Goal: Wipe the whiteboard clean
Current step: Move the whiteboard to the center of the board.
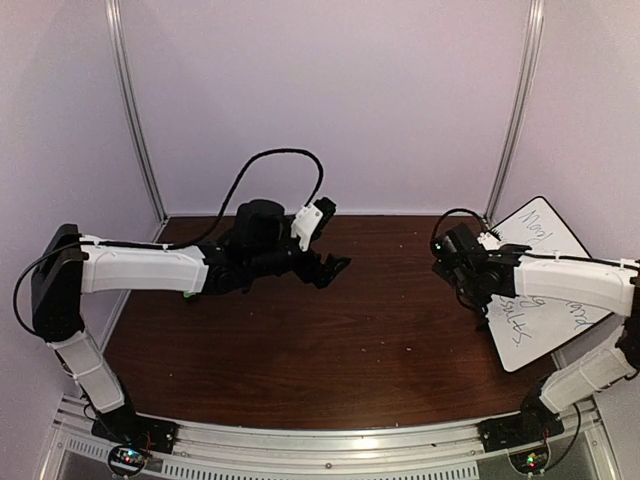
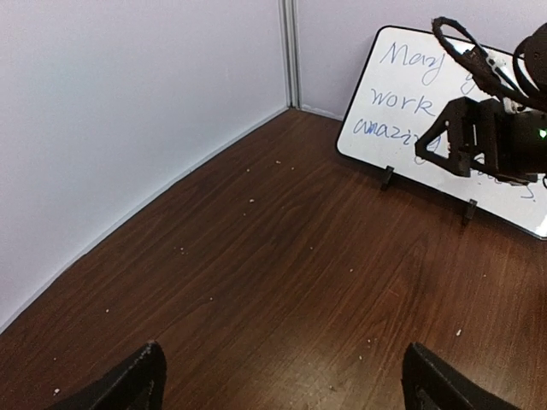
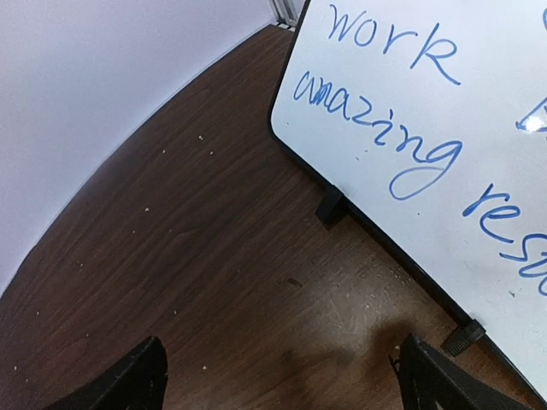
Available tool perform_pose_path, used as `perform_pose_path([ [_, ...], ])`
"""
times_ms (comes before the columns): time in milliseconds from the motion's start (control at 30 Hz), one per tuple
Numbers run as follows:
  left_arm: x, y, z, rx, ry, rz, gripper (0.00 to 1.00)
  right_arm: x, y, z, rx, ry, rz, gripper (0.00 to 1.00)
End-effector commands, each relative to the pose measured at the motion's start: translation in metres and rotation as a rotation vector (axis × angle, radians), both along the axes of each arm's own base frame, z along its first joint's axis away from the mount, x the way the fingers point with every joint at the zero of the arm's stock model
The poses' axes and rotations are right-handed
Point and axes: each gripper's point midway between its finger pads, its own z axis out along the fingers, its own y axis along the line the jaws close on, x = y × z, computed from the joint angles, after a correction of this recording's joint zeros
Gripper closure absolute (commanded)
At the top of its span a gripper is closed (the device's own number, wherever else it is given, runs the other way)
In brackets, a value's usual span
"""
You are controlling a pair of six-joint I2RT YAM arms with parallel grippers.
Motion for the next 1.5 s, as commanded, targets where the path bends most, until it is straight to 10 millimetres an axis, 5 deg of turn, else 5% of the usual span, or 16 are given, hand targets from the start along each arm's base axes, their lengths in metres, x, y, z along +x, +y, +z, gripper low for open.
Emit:
perform_pose_path([
  [0, -0.001, 0.028, 0.009, 0.022, -0.014, 0.086, 0.02, 0.014, -0.012, -0.006, -0.042, -0.003, -0.232, 0.07],
  [233, -0.010, 0.051, 0.034, 0.011, -0.024, 0.126, 0.02, 0.028, -0.015, -0.048, -0.068, 0.051, -0.406, 0.08],
  [500, -0.021, 0.070, 0.049, 0.021, -0.035, 0.143, 0.02, 0.040, -0.034, -0.073, -0.063, 0.032, -0.530, 0.10],
  [1033, -0.027, 0.079, 0.041, 0.025, -0.006, 0.161, 0.02, 0.062, -0.045, -0.103, -0.052, 0.028, -0.663, 0.27],
  [1467, -0.038, 0.088, 0.050, -0.016, -0.022, 0.143, 0.02, 0.078, -0.065, -0.115, -0.067, 0.088, -0.717, 0.28],
])
